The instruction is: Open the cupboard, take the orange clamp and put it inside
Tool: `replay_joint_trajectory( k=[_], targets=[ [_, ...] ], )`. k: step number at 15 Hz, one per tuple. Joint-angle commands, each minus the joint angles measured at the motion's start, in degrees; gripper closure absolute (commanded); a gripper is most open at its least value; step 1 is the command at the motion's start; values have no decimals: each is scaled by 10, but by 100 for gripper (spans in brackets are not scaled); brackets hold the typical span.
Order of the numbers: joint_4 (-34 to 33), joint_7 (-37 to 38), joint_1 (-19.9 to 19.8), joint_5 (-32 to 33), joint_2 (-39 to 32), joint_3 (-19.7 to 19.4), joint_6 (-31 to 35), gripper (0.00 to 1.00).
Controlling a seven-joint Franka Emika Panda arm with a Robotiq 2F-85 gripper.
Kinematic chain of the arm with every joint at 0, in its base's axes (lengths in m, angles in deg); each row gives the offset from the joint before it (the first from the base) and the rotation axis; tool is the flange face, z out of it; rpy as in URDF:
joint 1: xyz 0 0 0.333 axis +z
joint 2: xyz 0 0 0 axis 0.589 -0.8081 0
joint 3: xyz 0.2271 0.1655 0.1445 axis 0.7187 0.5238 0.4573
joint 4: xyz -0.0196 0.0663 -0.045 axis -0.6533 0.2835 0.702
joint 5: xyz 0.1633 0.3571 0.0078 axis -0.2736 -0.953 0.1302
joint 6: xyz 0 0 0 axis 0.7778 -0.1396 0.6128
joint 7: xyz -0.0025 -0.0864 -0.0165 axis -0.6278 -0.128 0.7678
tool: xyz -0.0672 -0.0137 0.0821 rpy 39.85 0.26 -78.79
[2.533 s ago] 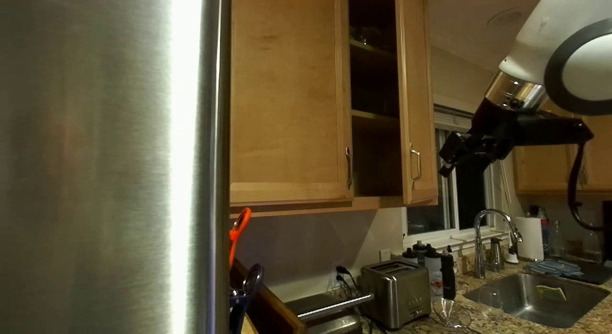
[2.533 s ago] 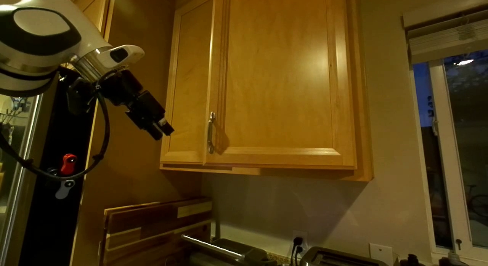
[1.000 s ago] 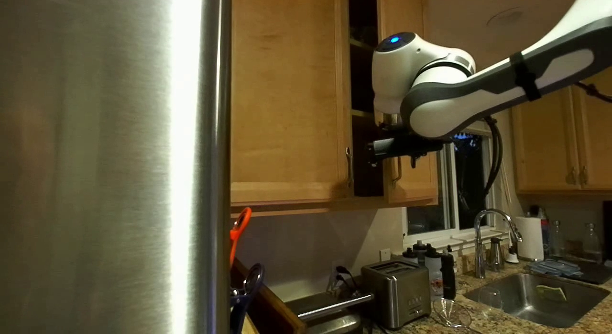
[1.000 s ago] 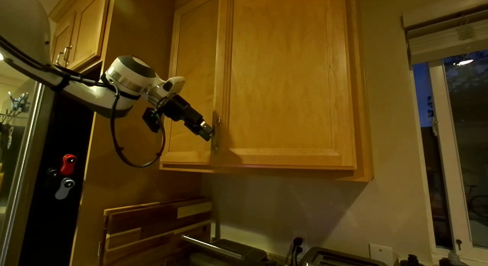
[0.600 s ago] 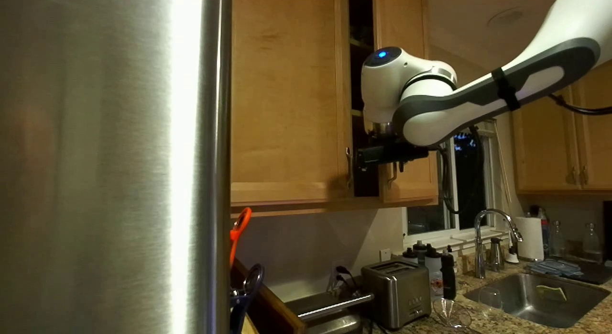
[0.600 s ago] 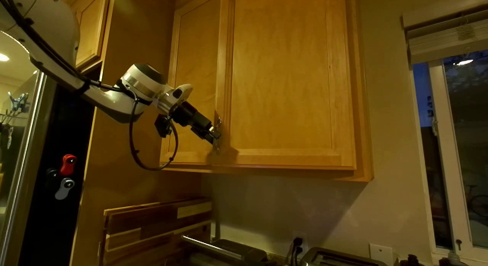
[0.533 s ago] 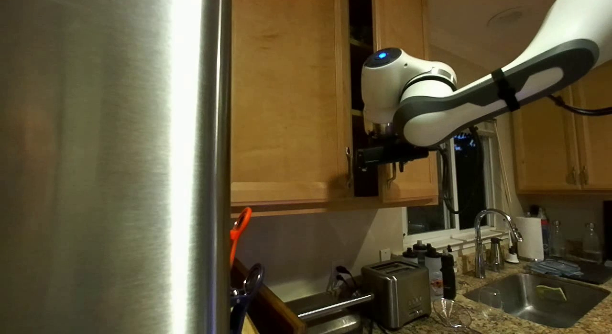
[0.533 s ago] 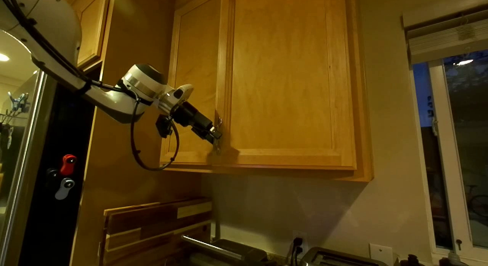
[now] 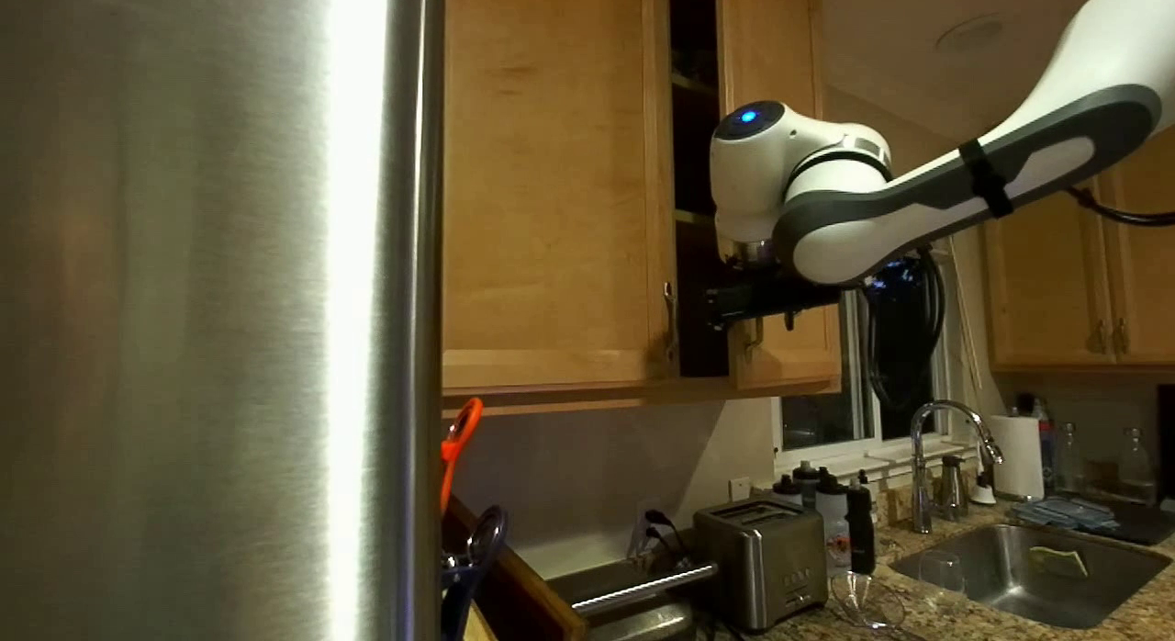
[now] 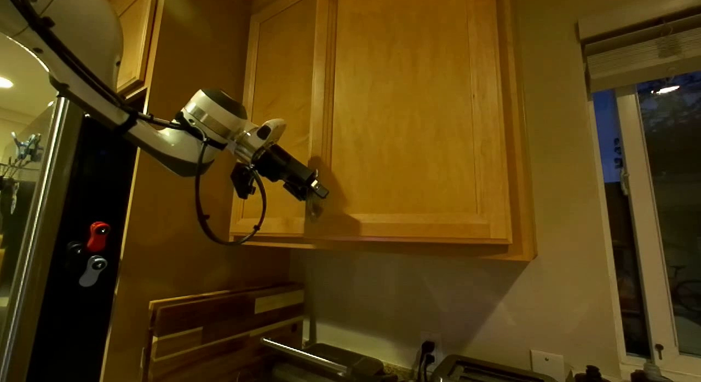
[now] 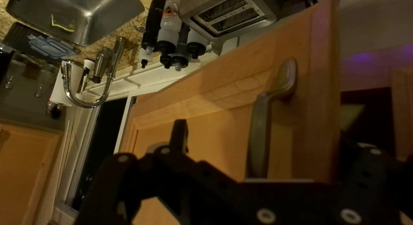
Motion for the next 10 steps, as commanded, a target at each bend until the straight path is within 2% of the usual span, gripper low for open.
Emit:
replay_joint_trajectory(
  k=[1, 4, 10],
  targets=[
    [58, 0, 30, 10, 50, -37, -19, 0],
    [105, -11, 41, -6, 91, -51, -41, 0],
    [193, -14, 48, -15, 220, -68, -142, 0]
  ],
)
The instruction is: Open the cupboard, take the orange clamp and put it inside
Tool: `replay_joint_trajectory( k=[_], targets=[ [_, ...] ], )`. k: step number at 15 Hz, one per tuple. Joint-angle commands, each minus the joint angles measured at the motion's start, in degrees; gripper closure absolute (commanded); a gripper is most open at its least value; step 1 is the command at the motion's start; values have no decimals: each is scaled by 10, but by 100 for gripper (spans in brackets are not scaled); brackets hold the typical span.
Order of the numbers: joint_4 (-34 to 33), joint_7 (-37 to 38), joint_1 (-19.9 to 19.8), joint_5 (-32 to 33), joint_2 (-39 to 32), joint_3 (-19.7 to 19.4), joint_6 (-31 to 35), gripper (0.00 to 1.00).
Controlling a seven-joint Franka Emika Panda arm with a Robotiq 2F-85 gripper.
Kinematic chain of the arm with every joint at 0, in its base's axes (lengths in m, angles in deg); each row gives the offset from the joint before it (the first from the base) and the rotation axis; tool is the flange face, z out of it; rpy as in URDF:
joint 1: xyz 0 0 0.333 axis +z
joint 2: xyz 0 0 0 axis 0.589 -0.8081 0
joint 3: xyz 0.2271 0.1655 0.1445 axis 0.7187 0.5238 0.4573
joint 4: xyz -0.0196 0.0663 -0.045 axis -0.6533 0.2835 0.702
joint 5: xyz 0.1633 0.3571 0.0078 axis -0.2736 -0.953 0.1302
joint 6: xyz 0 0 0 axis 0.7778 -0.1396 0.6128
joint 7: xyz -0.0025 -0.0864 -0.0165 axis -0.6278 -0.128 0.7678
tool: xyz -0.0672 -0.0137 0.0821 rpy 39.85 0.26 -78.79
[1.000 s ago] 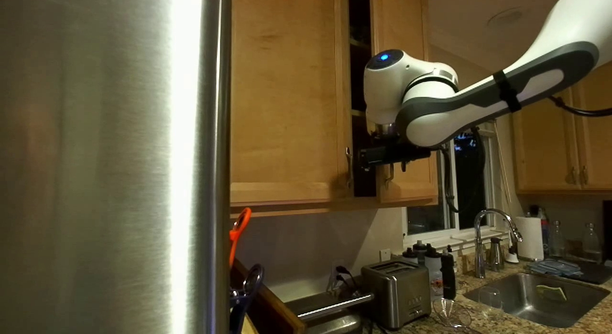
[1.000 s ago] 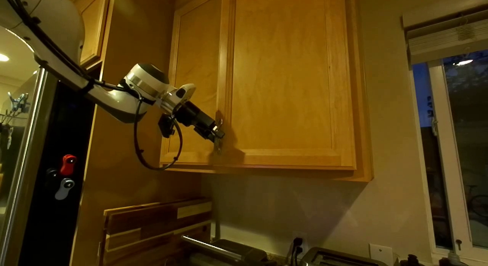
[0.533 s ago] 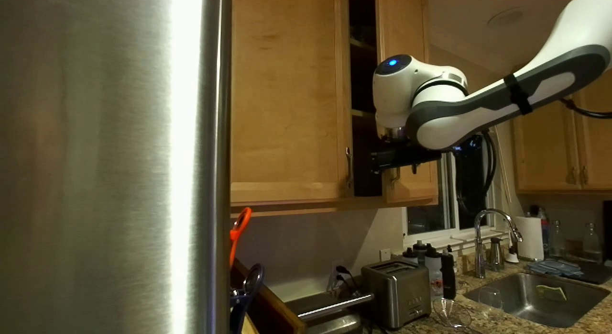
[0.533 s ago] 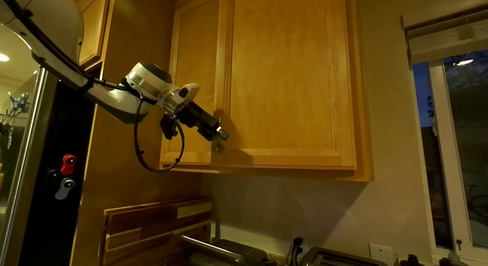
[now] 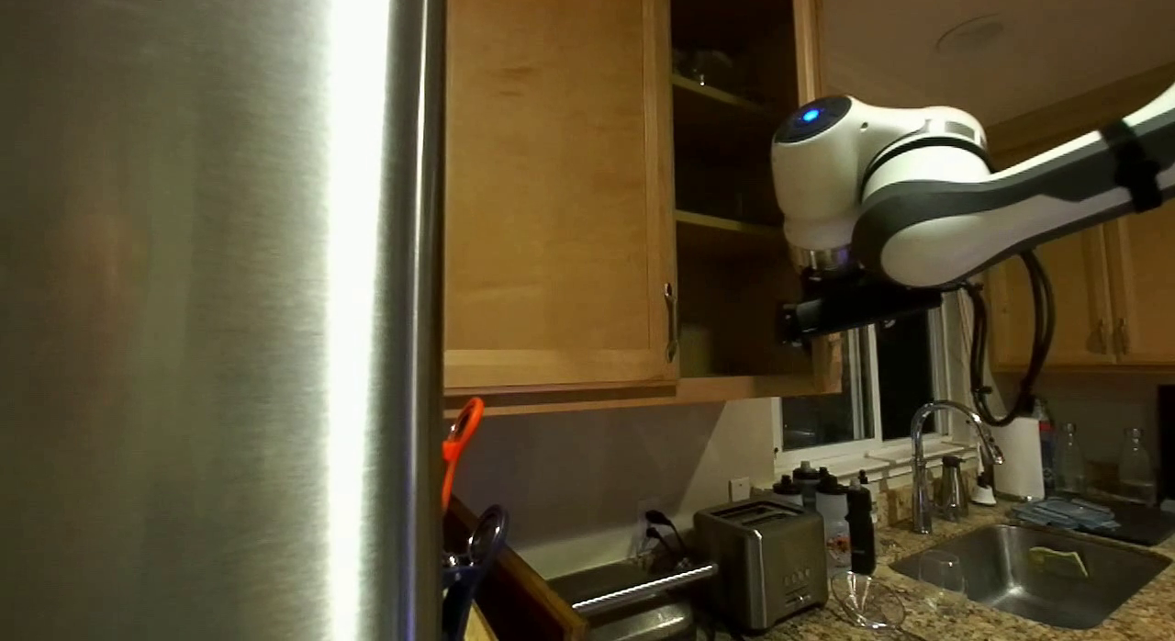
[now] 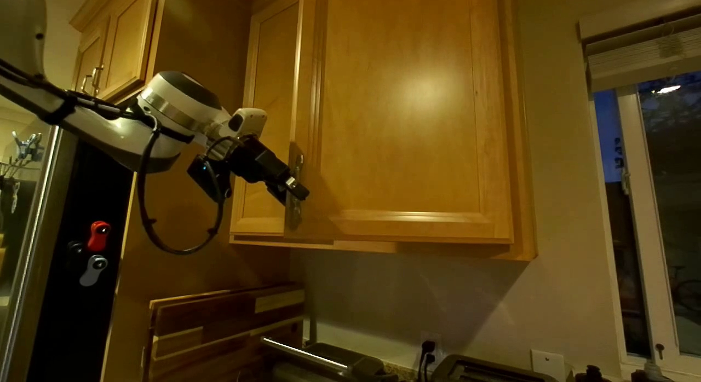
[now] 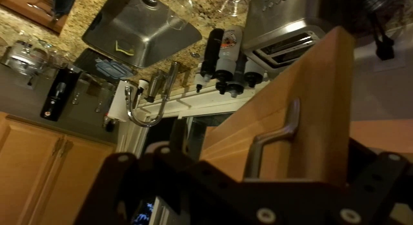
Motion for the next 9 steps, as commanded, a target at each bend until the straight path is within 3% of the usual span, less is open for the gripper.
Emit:
replay_joint_trajectory(
  k=[1, 9],
  targets=[
    [73, -13, 5, -3, 105, -30, -62, 0],
    [110, -47, 1, 9, 199, -71, -172, 0]
  ],
)
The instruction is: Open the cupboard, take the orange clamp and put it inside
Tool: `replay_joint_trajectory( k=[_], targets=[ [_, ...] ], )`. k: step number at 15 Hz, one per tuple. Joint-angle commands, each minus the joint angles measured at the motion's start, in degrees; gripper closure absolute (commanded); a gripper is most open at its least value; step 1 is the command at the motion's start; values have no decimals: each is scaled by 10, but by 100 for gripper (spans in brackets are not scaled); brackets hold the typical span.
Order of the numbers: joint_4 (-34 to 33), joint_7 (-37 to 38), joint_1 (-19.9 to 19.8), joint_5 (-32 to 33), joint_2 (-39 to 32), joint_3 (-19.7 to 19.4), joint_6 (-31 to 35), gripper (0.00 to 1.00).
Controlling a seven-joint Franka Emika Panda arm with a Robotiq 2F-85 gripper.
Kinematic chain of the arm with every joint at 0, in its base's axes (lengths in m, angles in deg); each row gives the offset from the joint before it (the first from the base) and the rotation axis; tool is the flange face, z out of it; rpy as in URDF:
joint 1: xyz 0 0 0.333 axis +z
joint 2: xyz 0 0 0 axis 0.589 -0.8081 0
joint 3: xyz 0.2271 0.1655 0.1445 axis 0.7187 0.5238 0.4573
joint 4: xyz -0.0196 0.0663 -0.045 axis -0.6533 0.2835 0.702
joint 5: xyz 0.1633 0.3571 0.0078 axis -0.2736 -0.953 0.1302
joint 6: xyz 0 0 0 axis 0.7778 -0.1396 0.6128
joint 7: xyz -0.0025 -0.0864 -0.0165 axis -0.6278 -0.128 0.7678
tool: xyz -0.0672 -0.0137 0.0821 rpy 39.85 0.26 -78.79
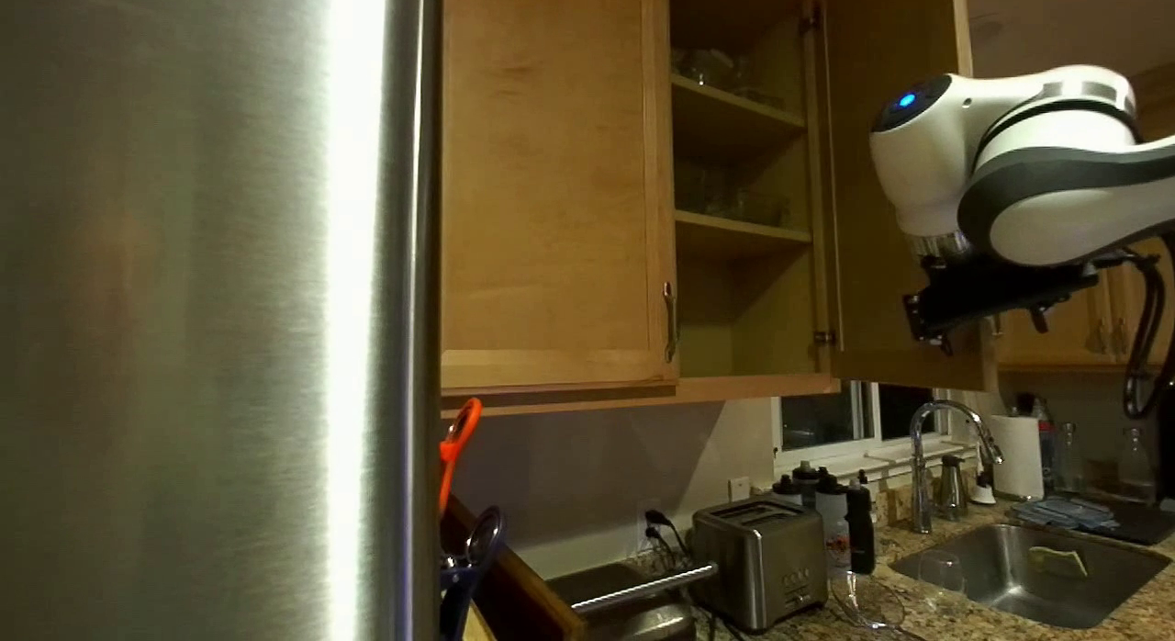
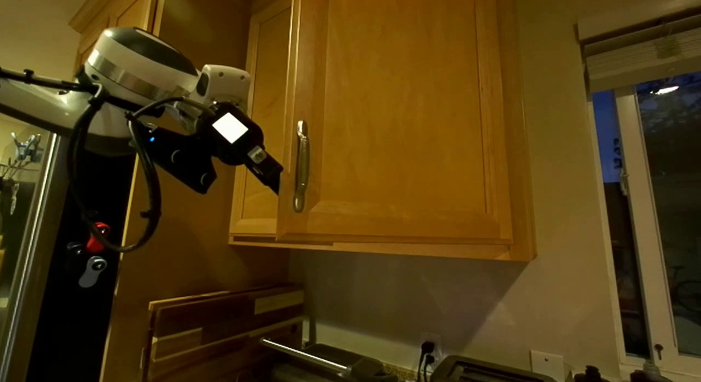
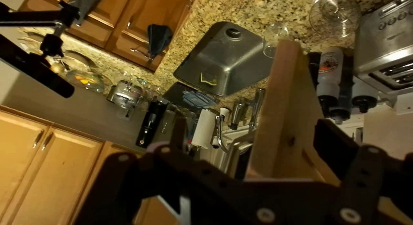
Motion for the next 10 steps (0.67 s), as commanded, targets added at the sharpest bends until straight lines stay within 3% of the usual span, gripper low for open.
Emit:
replay_joint_trajectory(
  k=[1, 4, 10],
  targets=[
    [25, -41, 10, 1, 50, -19, -23, 0],
    [31, -79, 21, -10, 78, -26, -28, 0],
    [25, -159, 62, -102, 80, -42, 59, 0]
  ],
)
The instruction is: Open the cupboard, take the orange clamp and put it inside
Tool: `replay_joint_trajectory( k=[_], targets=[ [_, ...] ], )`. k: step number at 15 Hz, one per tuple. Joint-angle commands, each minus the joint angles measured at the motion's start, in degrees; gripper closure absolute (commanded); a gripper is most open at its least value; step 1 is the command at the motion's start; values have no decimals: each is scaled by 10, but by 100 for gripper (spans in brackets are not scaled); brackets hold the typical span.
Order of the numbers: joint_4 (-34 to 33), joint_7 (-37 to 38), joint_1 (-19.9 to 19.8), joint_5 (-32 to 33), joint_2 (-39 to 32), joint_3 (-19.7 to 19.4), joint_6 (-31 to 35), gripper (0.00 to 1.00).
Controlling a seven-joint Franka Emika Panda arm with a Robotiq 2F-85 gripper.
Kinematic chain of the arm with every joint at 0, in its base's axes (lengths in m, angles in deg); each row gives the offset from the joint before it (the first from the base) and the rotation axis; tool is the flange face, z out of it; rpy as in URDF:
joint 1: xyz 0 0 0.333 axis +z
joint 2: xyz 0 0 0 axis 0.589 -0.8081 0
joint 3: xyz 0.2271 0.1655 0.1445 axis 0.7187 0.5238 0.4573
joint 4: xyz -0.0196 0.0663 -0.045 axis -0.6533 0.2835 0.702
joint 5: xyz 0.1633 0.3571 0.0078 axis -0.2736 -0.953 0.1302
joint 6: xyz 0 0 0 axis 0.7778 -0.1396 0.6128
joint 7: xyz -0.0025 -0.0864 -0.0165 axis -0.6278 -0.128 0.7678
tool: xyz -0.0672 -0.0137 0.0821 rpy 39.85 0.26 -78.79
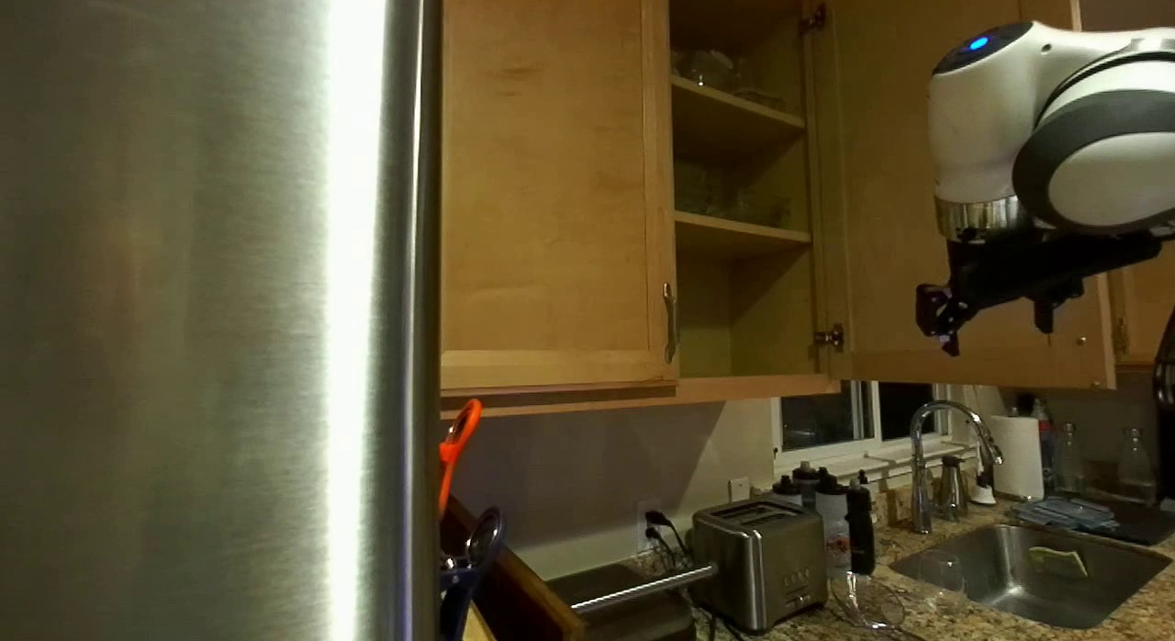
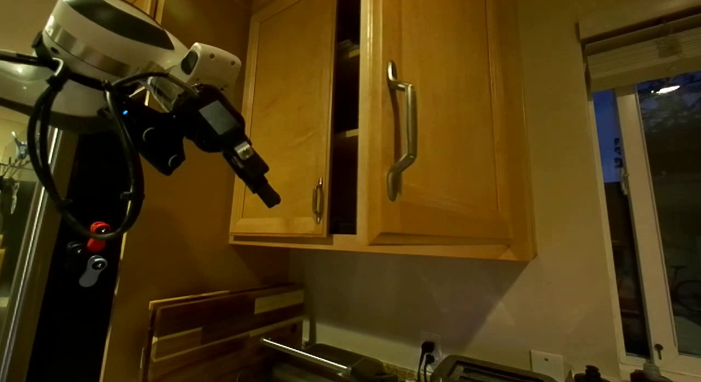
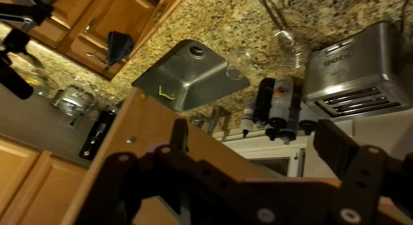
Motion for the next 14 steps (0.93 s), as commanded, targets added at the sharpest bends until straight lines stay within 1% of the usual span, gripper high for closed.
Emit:
replay_joint_trajectory(
  k=[1, 5, 7, 11, 14],
  targets=[
    [7, -52, 24, -56, 1, -14, 60, 0],
    [-6, -140, 19, -134, -44, -10, 137, 0],
    [-10, -189, 19, -178, -65, -2, 165, 0],
    [-20, -298, 24, -269, -107, 11, 185, 0],
    [-25, -388, 38, -319, -114, 11, 170, 0]
  ],
)
